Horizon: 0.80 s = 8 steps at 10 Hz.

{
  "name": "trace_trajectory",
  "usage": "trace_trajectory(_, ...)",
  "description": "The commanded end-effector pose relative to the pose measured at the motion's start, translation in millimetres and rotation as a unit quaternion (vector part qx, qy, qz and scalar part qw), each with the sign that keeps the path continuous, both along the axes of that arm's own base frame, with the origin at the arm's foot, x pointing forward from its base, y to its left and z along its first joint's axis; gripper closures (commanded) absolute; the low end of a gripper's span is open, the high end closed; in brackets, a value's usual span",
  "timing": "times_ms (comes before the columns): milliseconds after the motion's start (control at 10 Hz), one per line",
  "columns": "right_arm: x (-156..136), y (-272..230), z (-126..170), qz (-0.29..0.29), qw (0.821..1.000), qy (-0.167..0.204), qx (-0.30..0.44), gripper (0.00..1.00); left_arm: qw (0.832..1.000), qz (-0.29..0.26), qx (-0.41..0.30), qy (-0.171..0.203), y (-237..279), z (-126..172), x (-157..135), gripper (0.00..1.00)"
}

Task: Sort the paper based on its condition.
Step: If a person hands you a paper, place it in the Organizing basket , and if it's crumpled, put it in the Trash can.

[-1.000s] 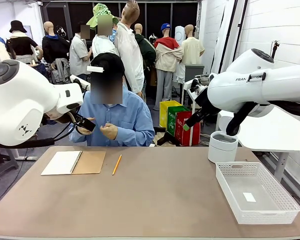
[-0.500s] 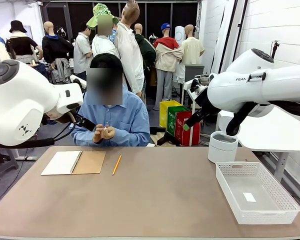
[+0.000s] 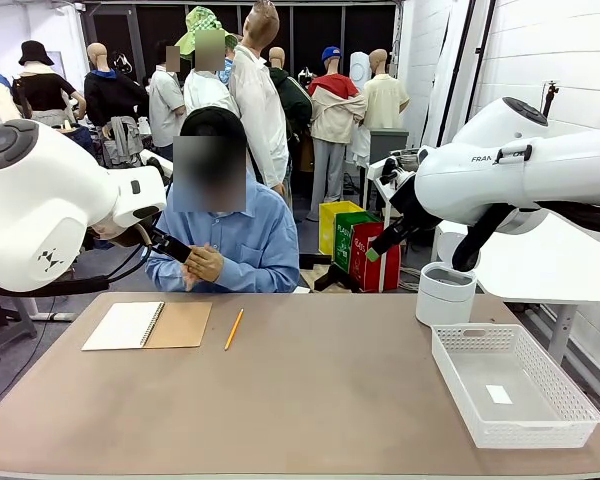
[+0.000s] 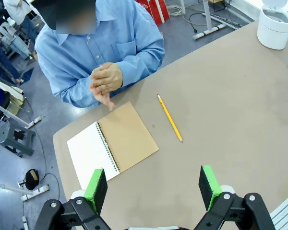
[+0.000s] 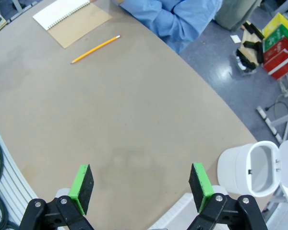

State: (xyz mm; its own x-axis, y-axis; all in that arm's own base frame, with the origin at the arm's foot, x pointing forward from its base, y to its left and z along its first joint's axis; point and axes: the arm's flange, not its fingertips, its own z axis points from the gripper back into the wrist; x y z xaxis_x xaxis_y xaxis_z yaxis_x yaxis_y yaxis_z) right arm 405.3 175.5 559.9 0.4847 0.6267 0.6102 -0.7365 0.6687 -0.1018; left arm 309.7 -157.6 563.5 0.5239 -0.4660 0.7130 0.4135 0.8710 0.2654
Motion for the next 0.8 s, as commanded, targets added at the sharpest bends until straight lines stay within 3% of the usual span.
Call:
trace_trajectory(0,1.5,1.1,-1.5,-0.002,1.000,0.002,-0.001,0.00,1.000,-0.002,0.006,-0.005,0.4,-0.2,0.6,0.00)
trace_trajectory(700,1.5,1.1,-1.5,-0.002,1.000,0.002,-0.001,0.00,1.000,-0.002,0.006,-0.005,0.4,-0.2,0.6,0.00)
